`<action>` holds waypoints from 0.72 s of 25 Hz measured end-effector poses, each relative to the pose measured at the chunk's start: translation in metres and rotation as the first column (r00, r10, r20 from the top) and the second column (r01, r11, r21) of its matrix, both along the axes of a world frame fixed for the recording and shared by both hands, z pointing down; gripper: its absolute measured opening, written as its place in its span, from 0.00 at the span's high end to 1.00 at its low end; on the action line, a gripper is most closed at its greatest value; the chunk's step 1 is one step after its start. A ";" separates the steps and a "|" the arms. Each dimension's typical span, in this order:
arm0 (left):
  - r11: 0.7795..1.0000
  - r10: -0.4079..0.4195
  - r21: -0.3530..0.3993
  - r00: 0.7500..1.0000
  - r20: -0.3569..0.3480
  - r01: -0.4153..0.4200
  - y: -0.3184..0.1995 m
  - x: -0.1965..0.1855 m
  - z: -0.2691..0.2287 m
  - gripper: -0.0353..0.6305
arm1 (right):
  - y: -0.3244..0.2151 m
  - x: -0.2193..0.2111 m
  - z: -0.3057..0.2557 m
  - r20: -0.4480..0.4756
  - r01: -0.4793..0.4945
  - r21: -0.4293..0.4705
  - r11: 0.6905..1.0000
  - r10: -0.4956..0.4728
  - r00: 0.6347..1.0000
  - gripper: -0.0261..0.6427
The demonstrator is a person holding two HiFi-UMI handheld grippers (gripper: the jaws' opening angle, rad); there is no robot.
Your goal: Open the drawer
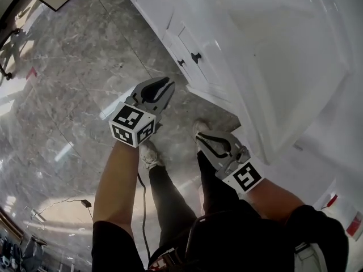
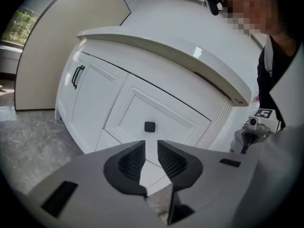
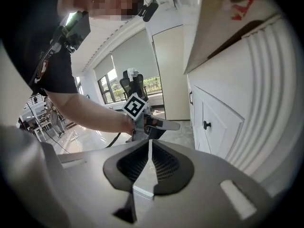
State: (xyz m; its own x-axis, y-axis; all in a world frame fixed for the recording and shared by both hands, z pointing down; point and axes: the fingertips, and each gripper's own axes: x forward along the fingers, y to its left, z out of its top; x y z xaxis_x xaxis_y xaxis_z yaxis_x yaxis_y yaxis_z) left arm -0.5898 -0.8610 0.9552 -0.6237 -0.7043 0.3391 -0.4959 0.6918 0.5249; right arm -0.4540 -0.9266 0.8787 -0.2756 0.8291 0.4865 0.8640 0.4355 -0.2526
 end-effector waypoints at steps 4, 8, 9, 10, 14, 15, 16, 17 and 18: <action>0.999 0.000 0.036 0.999 -0.044 0.002 -0.011 -0.032 0.010 0.73 | -0.007 -0.006 0.003 -0.013 -0.009 0.010 1.000 0.009 1.000 0.97; 0.997 0.048 0.057 0.997 -0.062 -0.044 -0.028 -0.051 0.013 0.65 | -0.012 -0.003 0.008 -0.029 0.000 0.022 1.000 0.000 1.000 0.97; 0.997 0.062 0.058 0.996 -0.057 -0.059 -0.032 -0.056 0.013 0.65 | -0.013 -0.003 0.010 -0.031 0.004 0.023 1.000 -0.004 1.000 0.97; 0.996 0.075 0.060 0.996 -0.051 -0.072 -0.037 -0.060 0.013 0.65 | -0.013 -0.002 0.011 -0.032 0.009 0.023 1.000 -0.008 0.999 0.97; 0.989 0.117 0.091 0.992 -0.039 -0.113 -0.052 -0.074 0.005 0.65 | -0.013 0.002 0.011 -0.036 0.044 0.039 0.998 -0.043 0.998 0.97; 0.988 0.124 0.101 0.991 -0.041 -0.119 -0.055 -0.076 0.003 0.65 | -0.012 0.002 0.011 -0.041 0.045 0.041 0.998 -0.043 0.998 0.97; 0.987 0.130 0.106 0.991 -0.043 -0.125 -0.057 -0.077 0.002 0.65 | -0.012 0.002 0.011 -0.044 0.047 0.045 0.998 -0.045 0.998 0.97; 0.986 0.135 0.103 0.990 -0.044 -0.130 -0.059 -0.079 0.003 0.65 | -0.013 0.002 0.012 -0.046 0.049 0.049 0.998 -0.047 0.998 0.97; 0.987 0.137 0.093 0.990 -0.043 -0.133 -0.061 -0.080 0.005 0.65 | -0.013 0.002 0.013 -0.048 0.050 0.051 0.997 -0.048 0.998 0.97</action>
State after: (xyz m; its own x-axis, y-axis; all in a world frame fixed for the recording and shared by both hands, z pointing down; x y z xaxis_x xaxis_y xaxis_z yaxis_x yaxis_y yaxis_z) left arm -0.6695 -0.9218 0.9598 -0.5050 -0.8097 0.2991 -0.5533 0.5696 0.6078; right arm -0.4522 -0.9401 0.8921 -0.2113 0.8140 0.5411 0.8726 0.4066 -0.2708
